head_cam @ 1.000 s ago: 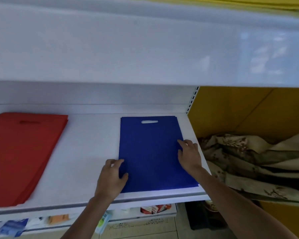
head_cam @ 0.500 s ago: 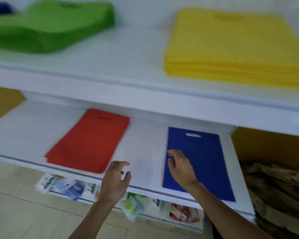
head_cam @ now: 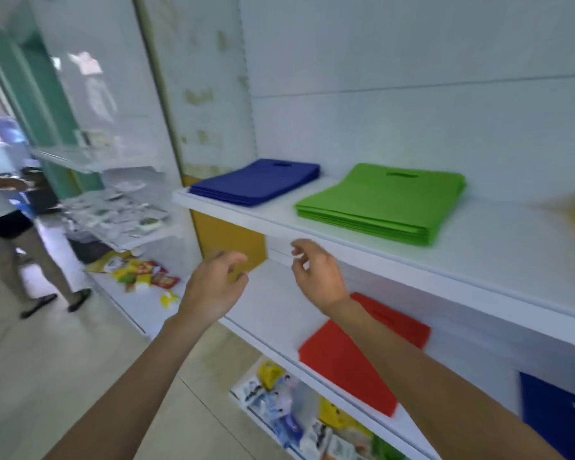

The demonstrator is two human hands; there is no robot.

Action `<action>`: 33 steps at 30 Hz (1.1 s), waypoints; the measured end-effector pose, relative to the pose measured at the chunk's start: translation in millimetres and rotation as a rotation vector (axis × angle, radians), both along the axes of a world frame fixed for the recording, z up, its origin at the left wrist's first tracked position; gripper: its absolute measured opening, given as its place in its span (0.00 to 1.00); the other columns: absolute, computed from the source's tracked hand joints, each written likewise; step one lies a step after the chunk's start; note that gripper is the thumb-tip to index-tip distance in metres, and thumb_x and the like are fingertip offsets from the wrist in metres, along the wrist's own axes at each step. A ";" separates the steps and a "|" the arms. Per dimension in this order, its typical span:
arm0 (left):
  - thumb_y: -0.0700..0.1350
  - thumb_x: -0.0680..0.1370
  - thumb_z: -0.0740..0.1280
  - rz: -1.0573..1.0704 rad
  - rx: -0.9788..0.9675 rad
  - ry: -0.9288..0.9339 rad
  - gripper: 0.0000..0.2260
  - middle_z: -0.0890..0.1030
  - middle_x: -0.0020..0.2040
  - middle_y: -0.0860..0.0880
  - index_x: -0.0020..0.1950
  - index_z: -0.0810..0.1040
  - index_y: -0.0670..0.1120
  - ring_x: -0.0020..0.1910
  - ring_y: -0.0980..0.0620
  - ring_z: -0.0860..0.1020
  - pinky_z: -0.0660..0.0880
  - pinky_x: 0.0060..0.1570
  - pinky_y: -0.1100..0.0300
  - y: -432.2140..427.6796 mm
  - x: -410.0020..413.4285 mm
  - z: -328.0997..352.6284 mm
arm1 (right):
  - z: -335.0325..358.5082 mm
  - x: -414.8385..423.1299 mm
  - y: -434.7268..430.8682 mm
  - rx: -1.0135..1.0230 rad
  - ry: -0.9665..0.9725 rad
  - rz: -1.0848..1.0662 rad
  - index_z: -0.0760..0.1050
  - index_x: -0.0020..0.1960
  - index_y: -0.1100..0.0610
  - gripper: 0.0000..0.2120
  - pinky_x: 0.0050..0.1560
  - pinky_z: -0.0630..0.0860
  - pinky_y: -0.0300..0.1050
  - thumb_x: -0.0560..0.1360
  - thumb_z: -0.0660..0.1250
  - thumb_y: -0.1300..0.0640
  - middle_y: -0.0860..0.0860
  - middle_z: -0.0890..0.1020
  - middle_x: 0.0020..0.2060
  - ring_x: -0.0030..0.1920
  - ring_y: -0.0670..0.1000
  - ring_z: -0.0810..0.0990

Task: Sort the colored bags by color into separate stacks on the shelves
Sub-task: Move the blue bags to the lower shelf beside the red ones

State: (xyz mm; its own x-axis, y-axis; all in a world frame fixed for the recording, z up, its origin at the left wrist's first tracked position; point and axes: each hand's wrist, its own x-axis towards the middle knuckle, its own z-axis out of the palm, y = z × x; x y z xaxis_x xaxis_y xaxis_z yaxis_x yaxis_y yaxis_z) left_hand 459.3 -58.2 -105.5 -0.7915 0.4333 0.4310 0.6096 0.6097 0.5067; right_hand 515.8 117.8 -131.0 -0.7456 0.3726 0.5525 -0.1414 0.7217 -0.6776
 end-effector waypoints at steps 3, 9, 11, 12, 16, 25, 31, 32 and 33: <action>0.42 0.75 0.66 0.019 0.013 0.050 0.12 0.76 0.54 0.46 0.58 0.77 0.46 0.52 0.49 0.76 0.74 0.52 0.52 -18.3 -24.8 24.8 | 35.1 -34.7 -16.8 0.043 0.042 -0.002 0.74 0.60 0.60 0.15 0.50 0.75 0.47 0.74 0.61 0.65 0.54 0.80 0.51 0.46 0.53 0.79; 0.42 0.76 0.66 0.036 0.045 0.053 0.11 0.75 0.54 0.48 0.58 0.77 0.47 0.51 0.51 0.75 0.74 0.51 0.53 -17.4 -83.6 34.8 | 64.7 -103.7 -16.8 0.151 -0.001 0.022 0.70 0.65 0.59 0.17 0.52 0.75 0.49 0.76 0.61 0.61 0.54 0.77 0.57 0.52 0.53 0.77; 0.42 0.76 0.65 0.051 0.054 0.033 0.12 0.75 0.55 0.47 0.59 0.77 0.47 0.52 0.51 0.75 0.74 0.52 0.52 -16.7 -105.3 36.4 | 68.3 -126.8 -12.3 0.159 -0.019 0.027 0.70 0.65 0.59 0.17 0.53 0.75 0.48 0.76 0.61 0.61 0.53 0.77 0.57 0.53 0.52 0.77; 0.42 0.76 0.65 0.059 0.062 0.026 0.12 0.75 0.55 0.47 0.59 0.77 0.47 0.52 0.50 0.76 0.75 0.52 0.51 -17.6 -115.9 37.3 | 71.3 -139.2 -10.4 0.169 -0.025 0.039 0.70 0.65 0.59 0.17 0.54 0.75 0.49 0.77 0.61 0.61 0.53 0.77 0.57 0.52 0.52 0.77; 0.41 0.75 0.65 0.055 0.059 0.061 0.12 0.75 0.55 0.47 0.58 0.77 0.46 0.51 0.51 0.76 0.74 0.51 0.54 -22.8 -156.9 50.6 | 92.0 -185.1 -5.7 0.152 -0.019 0.022 0.71 0.64 0.59 0.16 0.53 0.75 0.50 0.77 0.61 0.61 0.54 0.77 0.56 0.51 0.52 0.77; 0.41 0.76 0.65 -0.065 0.074 0.056 0.12 0.75 0.56 0.50 0.59 0.77 0.47 0.52 0.53 0.76 0.73 0.49 0.58 6.5 -252.6 44.8 | 97.1 -256.6 16.9 0.200 -0.055 -0.073 0.71 0.64 0.59 0.15 0.53 0.76 0.49 0.77 0.60 0.61 0.52 0.77 0.56 0.51 0.50 0.76; 0.42 0.76 0.64 -0.266 0.085 0.077 0.11 0.73 0.55 0.52 0.58 0.76 0.47 0.52 0.55 0.74 0.70 0.50 0.62 41.9 -346.5 60.4 | 109.0 -294.1 54.3 0.231 -0.013 -0.326 0.73 0.61 0.60 0.14 0.51 0.74 0.44 0.76 0.61 0.62 0.54 0.78 0.55 0.49 0.50 0.76; 0.42 0.76 0.64 -0.303 0.075 0.091 0.11 0.72 0.54 0.53 0.58 0.76 0.47 0.51 0.56 0.74 0.69 0.49 0.64 46.8 -361.2 63.3 | 112.4 -298.1 59.8 0.229 -0.011 -0.385 0.73 0.61 0.60 0.14 0.51 0.73 0.44 0.76 0.61 0.62 0.54 0.78 0.55 0.49 0.50 0.76; 0.42 0.76 0.64 -0.337 0.058 0.105 0.11 0.72 0.53 0.53 0.58 0.76 0.47 0.50 0.56 0.74 0.68 0.49 0.65 50.9 -376.7 65.8 | 114.5 -301.5 63.9 0.233 -0.021 -0.442 0.72 0.61 0.61 0.14 0.51 0.74 0.45 0.76 0.61 0.62 0.54 0.78 0.56 0.50 0.51 0.76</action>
